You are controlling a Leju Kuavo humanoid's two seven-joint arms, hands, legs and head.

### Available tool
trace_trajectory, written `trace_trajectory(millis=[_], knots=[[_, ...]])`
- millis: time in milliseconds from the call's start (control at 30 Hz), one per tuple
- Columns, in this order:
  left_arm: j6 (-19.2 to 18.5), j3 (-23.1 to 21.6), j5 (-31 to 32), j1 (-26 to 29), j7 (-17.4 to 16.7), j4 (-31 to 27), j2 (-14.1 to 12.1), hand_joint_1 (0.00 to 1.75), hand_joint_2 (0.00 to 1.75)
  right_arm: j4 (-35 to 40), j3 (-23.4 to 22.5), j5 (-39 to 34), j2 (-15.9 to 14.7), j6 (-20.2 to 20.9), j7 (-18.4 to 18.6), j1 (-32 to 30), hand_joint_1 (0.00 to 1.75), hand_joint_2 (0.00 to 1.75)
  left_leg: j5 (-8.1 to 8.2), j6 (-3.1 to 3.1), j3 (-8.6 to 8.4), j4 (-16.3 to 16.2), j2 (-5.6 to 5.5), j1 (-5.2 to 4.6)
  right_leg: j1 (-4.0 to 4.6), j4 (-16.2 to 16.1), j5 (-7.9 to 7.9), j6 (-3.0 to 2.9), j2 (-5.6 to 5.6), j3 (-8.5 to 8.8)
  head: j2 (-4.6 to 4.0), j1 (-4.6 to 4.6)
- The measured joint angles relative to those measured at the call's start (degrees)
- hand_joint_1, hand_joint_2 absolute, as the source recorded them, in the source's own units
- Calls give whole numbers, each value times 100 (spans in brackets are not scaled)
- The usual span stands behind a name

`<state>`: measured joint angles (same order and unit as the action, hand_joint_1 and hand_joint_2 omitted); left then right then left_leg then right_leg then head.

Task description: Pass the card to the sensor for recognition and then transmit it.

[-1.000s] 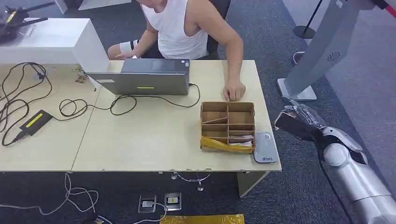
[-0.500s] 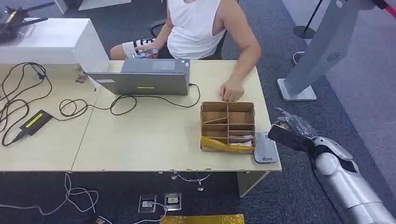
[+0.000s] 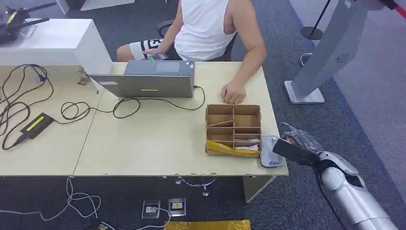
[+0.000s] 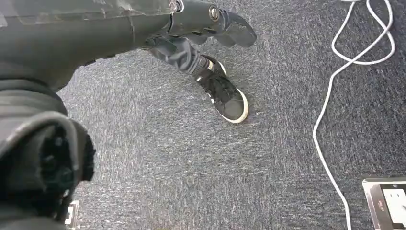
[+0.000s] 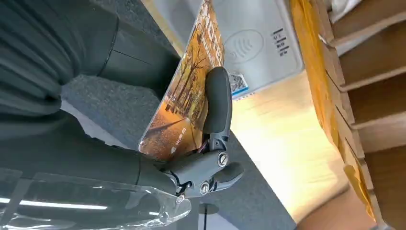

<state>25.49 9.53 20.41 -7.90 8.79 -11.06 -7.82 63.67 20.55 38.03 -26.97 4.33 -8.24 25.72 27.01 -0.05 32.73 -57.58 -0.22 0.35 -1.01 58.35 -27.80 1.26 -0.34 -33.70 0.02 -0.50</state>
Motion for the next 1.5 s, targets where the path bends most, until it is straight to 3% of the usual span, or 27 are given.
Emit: trace_trajectory(millis=[1167, 1500], knots=[[-20, 0, 42, 0, 2, -2, -7, 0, 0, -35, -94, 177, 190, -42, 109, -255, 175, 175, 0, 0, -5, 0, 2, 0, 0, 0, 0, 0, 3, 3, -2, -2], [-7, -7, 68, -1, 57, -2, -31, 0, 0, 256, -326, 485, 105, 125, 103, 380, 175, 175, -1, 1, -3, -1, 3, -1, -1, 1, 3, 0, 4, 3, 0, -2]])
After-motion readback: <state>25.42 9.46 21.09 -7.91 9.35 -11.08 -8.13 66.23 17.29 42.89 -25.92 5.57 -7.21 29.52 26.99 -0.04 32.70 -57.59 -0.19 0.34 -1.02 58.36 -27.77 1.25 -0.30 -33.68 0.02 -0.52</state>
